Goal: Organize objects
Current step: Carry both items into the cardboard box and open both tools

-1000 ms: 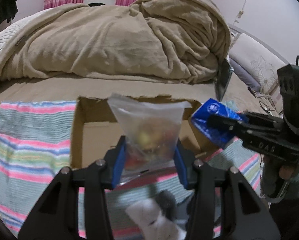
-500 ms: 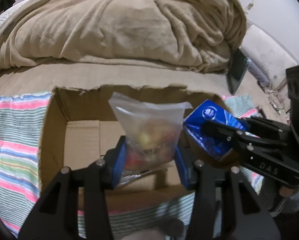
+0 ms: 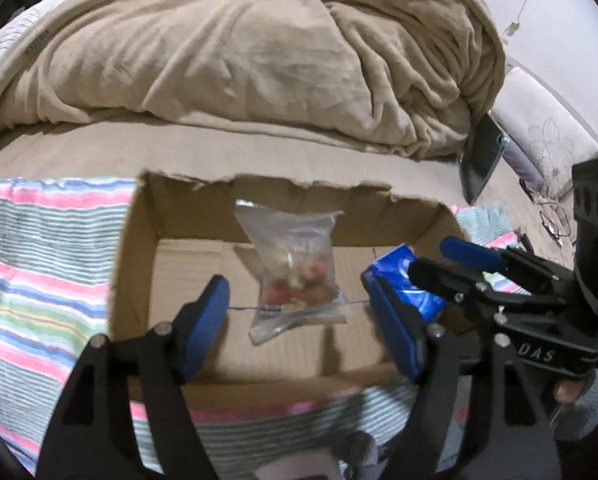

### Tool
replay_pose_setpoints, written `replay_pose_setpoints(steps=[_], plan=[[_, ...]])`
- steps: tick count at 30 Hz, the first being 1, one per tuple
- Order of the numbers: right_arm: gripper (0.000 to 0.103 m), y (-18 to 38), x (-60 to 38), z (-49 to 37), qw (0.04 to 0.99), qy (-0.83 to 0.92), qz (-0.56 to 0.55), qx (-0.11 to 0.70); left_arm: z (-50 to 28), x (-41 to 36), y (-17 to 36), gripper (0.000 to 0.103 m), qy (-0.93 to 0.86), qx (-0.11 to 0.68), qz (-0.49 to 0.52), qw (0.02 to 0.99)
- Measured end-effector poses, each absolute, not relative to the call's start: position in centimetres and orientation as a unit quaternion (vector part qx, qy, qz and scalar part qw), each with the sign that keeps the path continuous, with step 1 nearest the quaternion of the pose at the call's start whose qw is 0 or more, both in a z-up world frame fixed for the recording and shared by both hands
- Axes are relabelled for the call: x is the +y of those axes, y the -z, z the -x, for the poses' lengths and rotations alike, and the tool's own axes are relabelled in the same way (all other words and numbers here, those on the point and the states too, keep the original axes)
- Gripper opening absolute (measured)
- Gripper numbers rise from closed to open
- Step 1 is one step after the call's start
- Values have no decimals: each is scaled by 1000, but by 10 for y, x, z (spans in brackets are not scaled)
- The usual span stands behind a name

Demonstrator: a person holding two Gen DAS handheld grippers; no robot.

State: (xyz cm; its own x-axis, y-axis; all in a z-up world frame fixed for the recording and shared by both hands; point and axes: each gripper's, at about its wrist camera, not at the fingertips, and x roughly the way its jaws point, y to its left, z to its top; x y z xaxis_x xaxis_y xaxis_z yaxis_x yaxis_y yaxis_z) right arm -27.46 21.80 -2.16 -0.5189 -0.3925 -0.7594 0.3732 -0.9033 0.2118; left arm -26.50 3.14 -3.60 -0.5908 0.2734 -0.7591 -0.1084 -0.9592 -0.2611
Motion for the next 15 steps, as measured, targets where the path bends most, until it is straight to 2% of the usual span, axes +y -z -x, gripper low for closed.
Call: replay_pose_setpoints(steps=[15], plan=[[65,-23,227,215,207,888,-411,-12,193,19,-17,75,-905,-95,400,107]])
